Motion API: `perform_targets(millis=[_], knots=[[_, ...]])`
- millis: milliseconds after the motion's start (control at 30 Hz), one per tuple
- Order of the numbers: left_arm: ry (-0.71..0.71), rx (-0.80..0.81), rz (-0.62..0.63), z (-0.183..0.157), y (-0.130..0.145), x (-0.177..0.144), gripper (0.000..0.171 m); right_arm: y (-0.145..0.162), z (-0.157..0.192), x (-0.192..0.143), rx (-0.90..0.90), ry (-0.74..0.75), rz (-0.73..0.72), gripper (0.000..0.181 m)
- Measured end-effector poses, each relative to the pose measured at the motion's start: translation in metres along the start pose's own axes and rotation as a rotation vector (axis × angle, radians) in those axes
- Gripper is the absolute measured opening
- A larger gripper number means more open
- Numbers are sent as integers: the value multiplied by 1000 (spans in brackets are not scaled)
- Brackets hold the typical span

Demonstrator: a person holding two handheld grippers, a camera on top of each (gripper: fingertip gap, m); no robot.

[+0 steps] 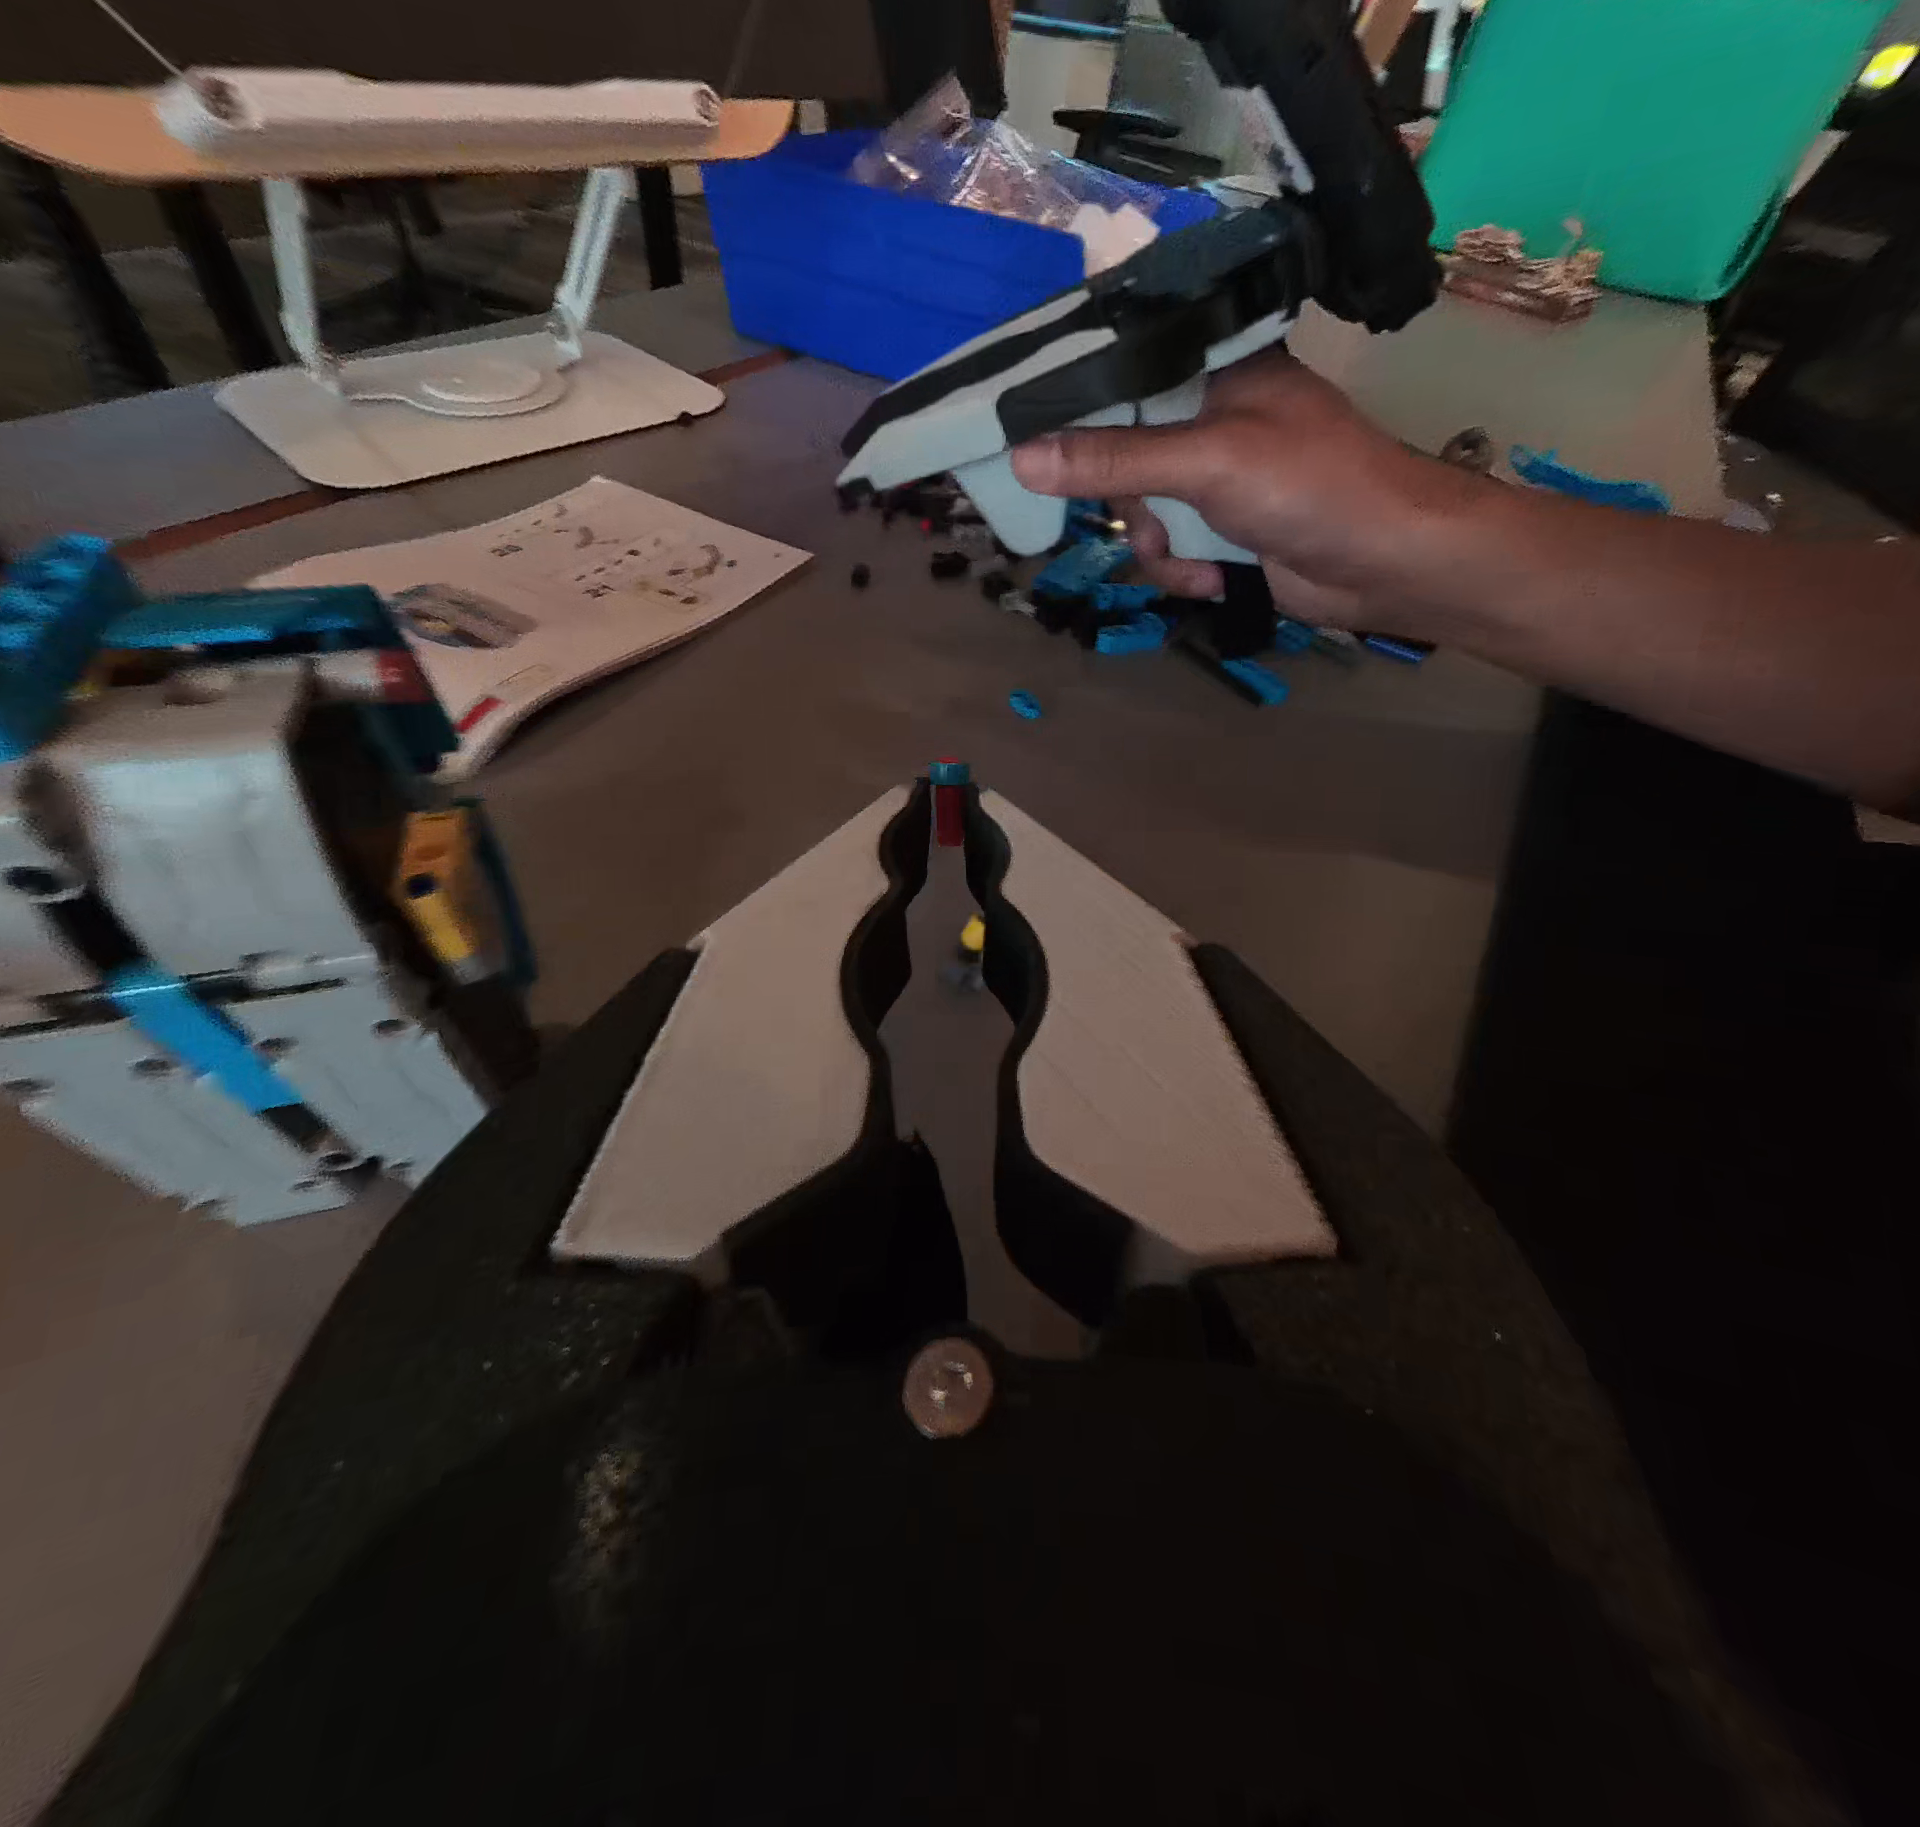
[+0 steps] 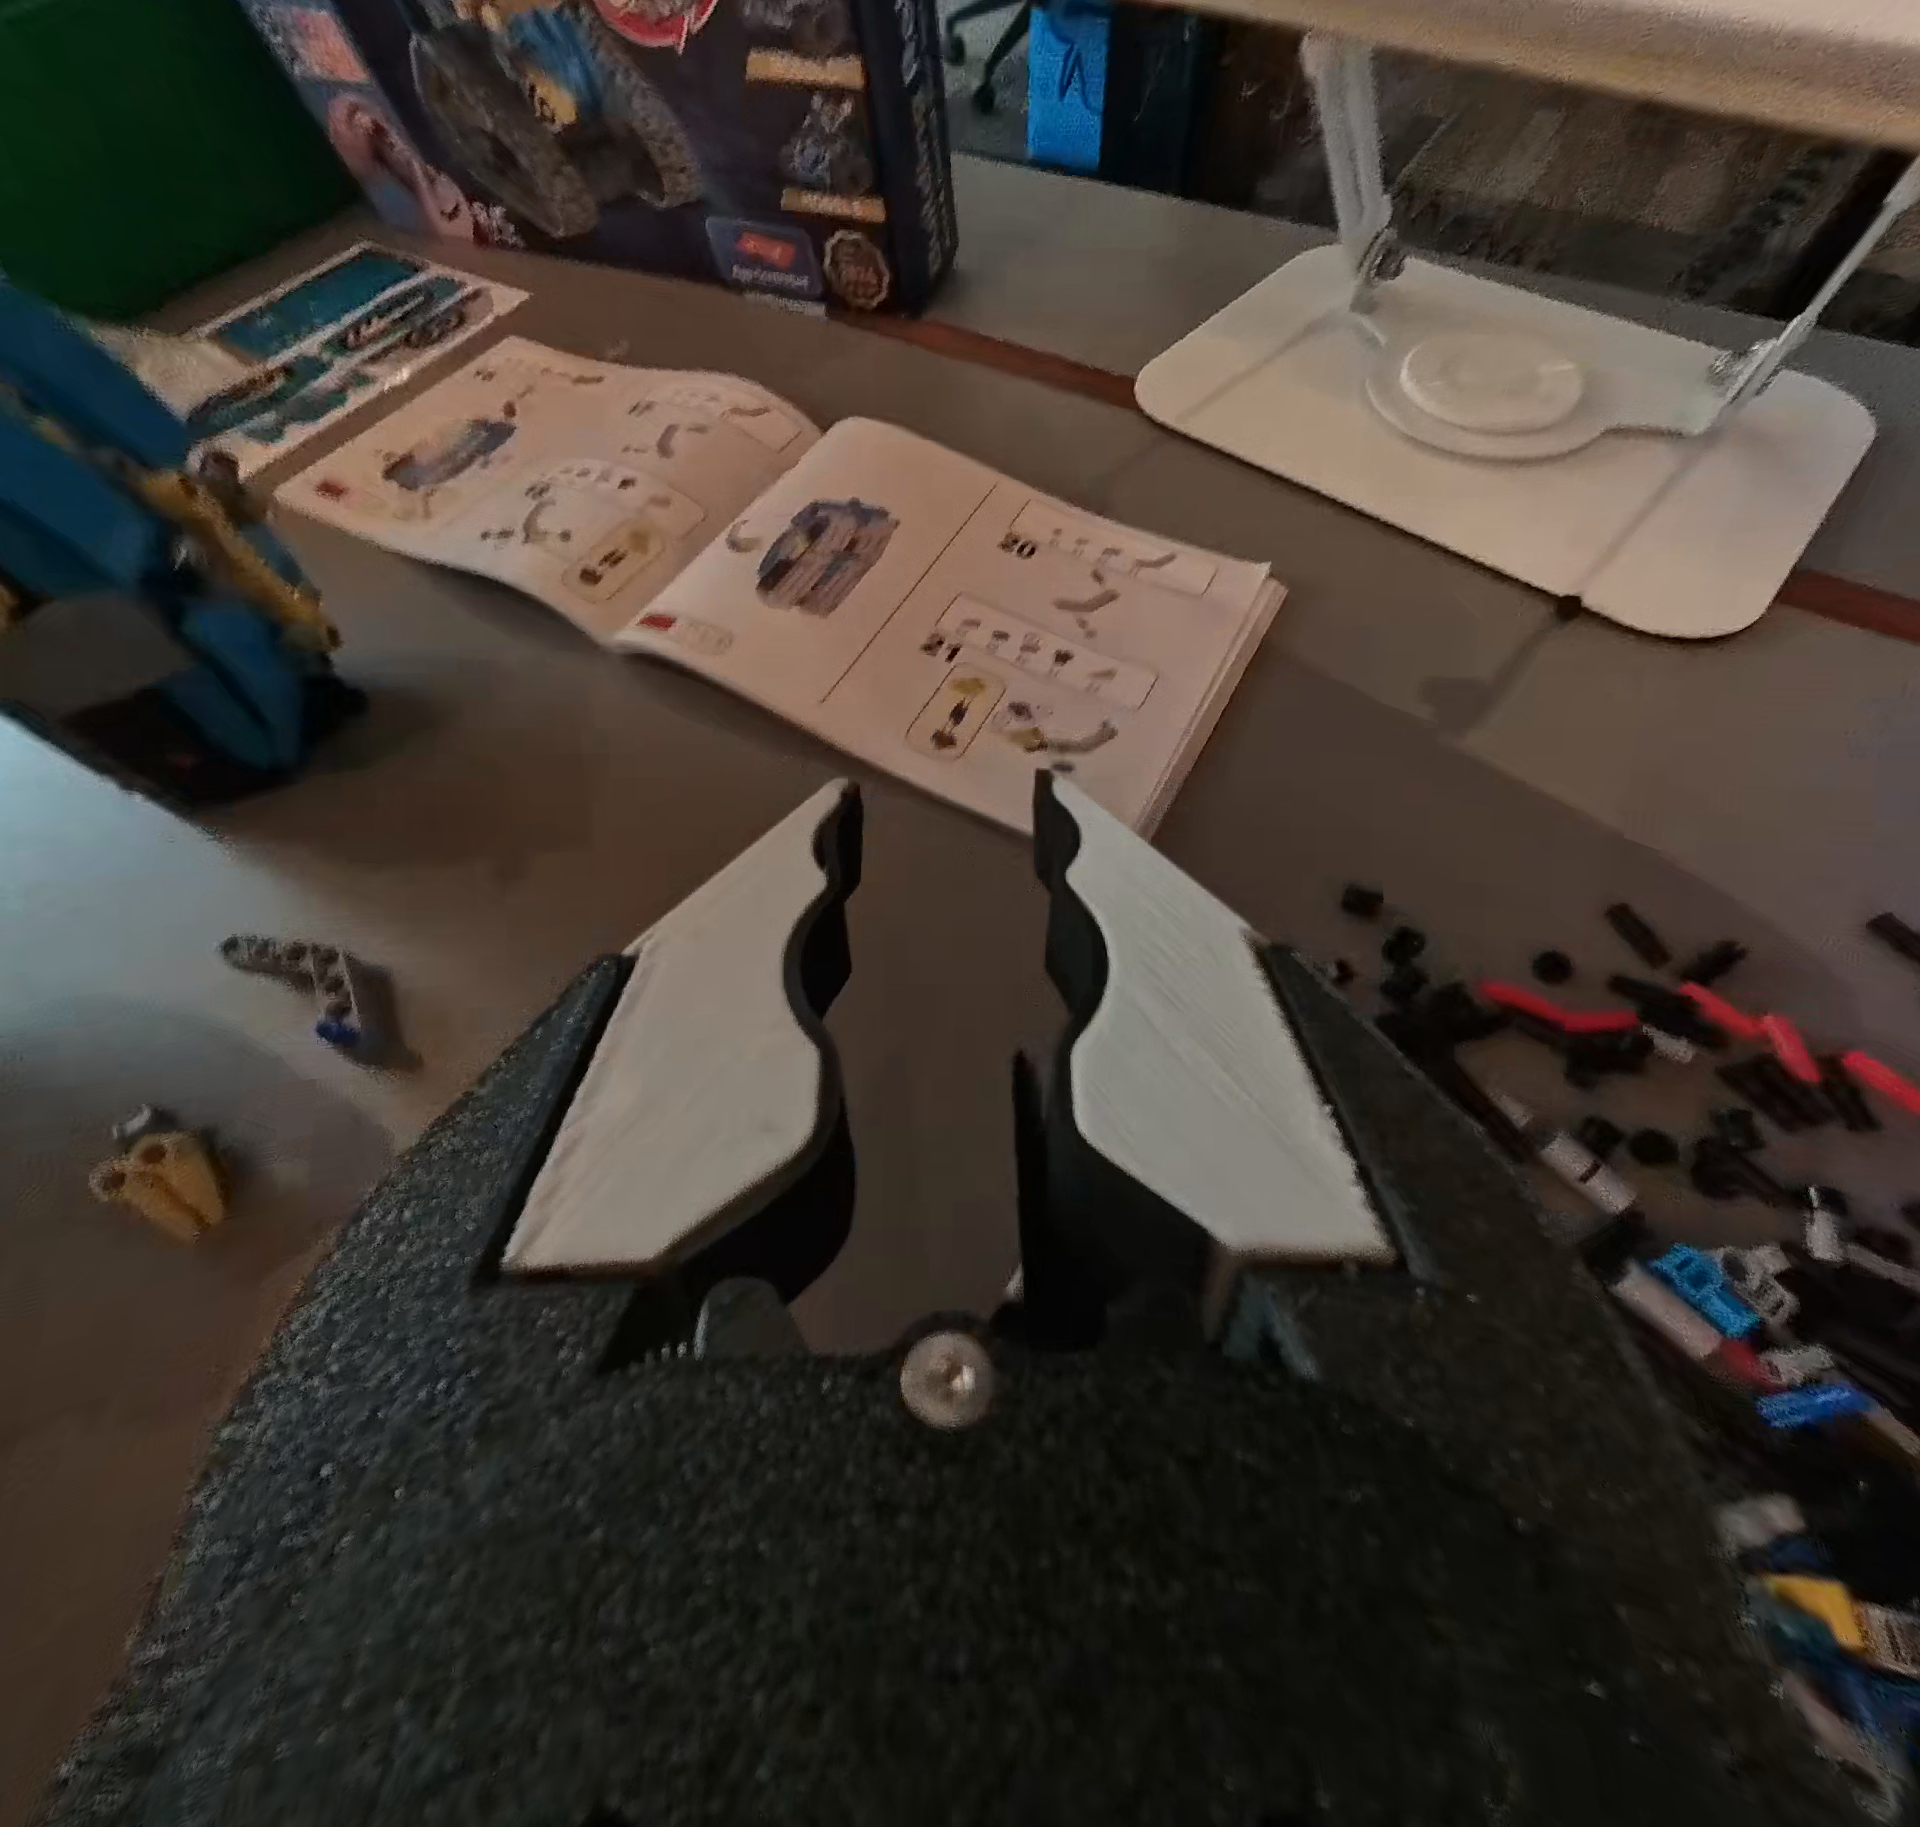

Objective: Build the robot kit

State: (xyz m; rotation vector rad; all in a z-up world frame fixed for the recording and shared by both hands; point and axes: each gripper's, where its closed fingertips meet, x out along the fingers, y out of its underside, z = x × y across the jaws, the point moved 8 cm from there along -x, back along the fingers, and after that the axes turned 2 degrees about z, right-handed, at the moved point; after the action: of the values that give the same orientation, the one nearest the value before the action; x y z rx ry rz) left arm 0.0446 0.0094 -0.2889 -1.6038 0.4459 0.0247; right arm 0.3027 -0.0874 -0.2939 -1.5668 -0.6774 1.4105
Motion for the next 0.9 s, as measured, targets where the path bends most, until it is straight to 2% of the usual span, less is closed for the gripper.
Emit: perform_targets(millis=[100, 233, 300, 567, 900], knots=[[76, -42, 24, -5, 4, 3, 5, 4, 7, 2, -56, -21, 51, 33], [102, -133, -97, 4, -1, -15, 5, 1, 12, 4, -65, -46, 83, 33], [94, -175, -118, 10, 0, -19, 5, 5, 12, 4, -62, -43, 106, 33], [46, -94, -37, 8, 3, -10, 6, 5, 4, 0, -32, -59, 101, 33], [27, -147, -49, 16, 4, -11, 6, -1, 10, -6, -64, -98, 70, 32]])
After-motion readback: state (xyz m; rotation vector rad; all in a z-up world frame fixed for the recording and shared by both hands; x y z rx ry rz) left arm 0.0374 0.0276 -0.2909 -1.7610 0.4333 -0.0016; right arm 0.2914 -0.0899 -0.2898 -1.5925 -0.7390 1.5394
